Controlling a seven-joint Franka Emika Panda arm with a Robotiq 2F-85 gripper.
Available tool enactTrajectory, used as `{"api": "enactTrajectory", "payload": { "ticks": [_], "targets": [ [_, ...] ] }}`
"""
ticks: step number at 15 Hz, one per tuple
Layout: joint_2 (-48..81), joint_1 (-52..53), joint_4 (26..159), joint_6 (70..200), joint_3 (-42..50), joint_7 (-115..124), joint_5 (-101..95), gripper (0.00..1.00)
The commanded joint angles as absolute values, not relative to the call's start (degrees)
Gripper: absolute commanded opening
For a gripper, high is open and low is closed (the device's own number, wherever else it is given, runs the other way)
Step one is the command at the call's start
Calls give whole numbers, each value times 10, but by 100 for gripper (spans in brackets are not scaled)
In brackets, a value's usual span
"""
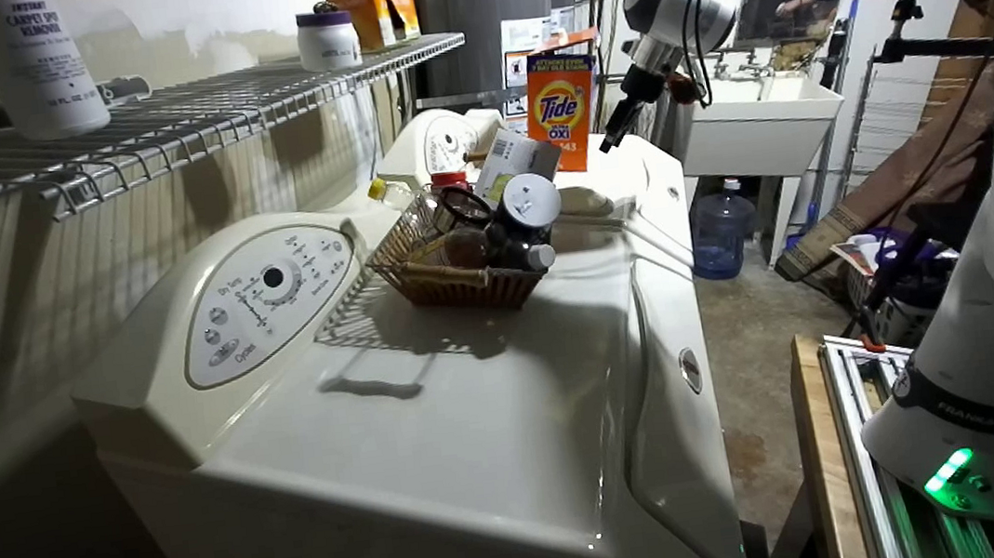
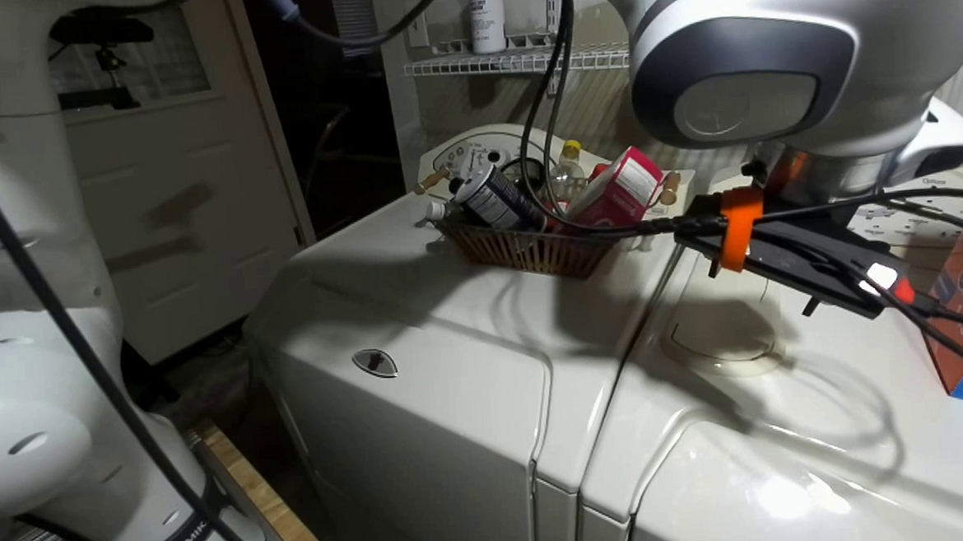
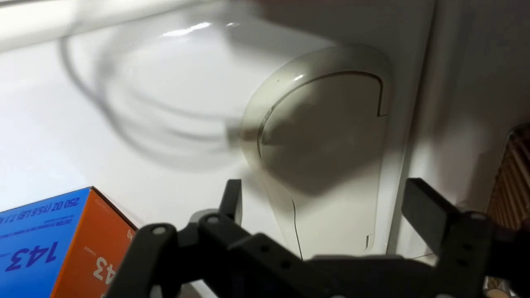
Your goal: Open the lid on the washing machine
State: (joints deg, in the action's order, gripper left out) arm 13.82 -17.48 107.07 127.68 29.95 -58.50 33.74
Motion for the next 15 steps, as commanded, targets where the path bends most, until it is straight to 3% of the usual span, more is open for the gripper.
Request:
{"api": "enactTrajectory", "payload": {
  "ticks": [1,15],
  "targets": [
    [144,-230,1063,1267,241,-573,329,100],
    [251,-331,984,1252,144,-618,457,100]
  ]
}}
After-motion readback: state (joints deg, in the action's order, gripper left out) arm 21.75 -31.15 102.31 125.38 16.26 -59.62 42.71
